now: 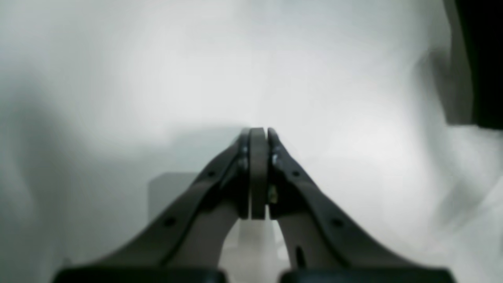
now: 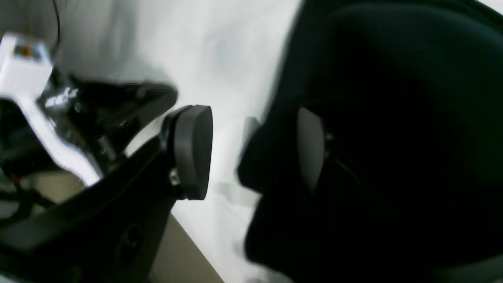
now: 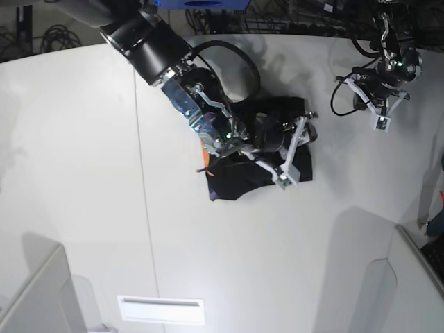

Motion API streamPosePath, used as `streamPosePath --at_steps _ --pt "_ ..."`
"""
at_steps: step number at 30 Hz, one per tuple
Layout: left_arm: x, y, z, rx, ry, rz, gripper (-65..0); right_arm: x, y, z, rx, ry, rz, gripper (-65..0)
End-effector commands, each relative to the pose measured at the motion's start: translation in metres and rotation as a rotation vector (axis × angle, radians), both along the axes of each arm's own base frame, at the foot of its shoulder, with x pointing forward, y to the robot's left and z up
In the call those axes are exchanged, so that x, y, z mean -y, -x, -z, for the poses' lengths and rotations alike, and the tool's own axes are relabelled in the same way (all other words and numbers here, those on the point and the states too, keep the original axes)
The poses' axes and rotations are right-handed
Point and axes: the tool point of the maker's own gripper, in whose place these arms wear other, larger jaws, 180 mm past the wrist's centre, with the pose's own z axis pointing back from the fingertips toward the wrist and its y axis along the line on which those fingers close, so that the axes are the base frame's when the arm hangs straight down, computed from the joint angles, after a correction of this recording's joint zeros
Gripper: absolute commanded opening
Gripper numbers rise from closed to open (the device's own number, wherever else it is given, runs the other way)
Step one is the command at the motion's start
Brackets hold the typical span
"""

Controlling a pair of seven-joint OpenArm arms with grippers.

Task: Fold the T-shirt properly
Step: 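Press and flatten the folded bundle with the right gripper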

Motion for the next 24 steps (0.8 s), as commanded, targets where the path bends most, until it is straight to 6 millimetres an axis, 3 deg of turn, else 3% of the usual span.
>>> streamPosePath --at_steps 1,3,5,7,9,11,14,15,20,24 --pt "-0.009 -0.008 -0.011 0.039 -0.020 0.000 -65.0 -0.019 0.000 -0.024 0.056 -0.049 -0.049 -33.0" --pt "-0.024 -0.009 -0.018 0.057 -0.038 -0.040 -65.0 -0.034 0.018 -0.045 0.076 -0.098 -0.133 -33.0" --pt "-0.041 -0.008 -0.025 0.075 -0.057 -0.084 -65.0 -0.034 0.023 -0.074 0.112 -0.150 -0.168 -33.0" --pt "-0.056 -0.007 -0.032 0.091 -0.076 -0.121 -65.0 -0.015 0.014 -0.100 0.180 -0.173 -0.150 -33.0" --pt "-0.071 -0.002 -0.038 0.101 -0.096 -0.159 -65.0 0.017 -0.003 -0.121 0.221 -0.190 -0.055 -34.2" --pt "-0.081 0.002 -0.044 0.109 -0.109 -0.159 -65.0 0.054 -0.022 -0.131 0.221 -0.201 0.083 -42.0" --pt "-0.096 0.019 -0.041 0.085 -0.110 -0.132 -65.0 0.105 -0.049 -0.116 0.200 -0.155 0.243 -62.7" --pt "-0.101 0.024 -0.039 0.074 -0.106 -0.133 -65.0 0.118 -0.055 -0.106 0.180 -0.128 0.278 -65.0" --pt "-0.113 0.044 -0.024 0.024 -0.086 -0.162 -65.0 0.160 -0.081 -0.045 0.089 -0.024 0.420 -65.0" --pt "-0.111 0.044 -0.023 0.022 -0.083 -0.151 -65.0 0.162 -0.086 -0.008 0.046 0.034 0.440 -65.0"
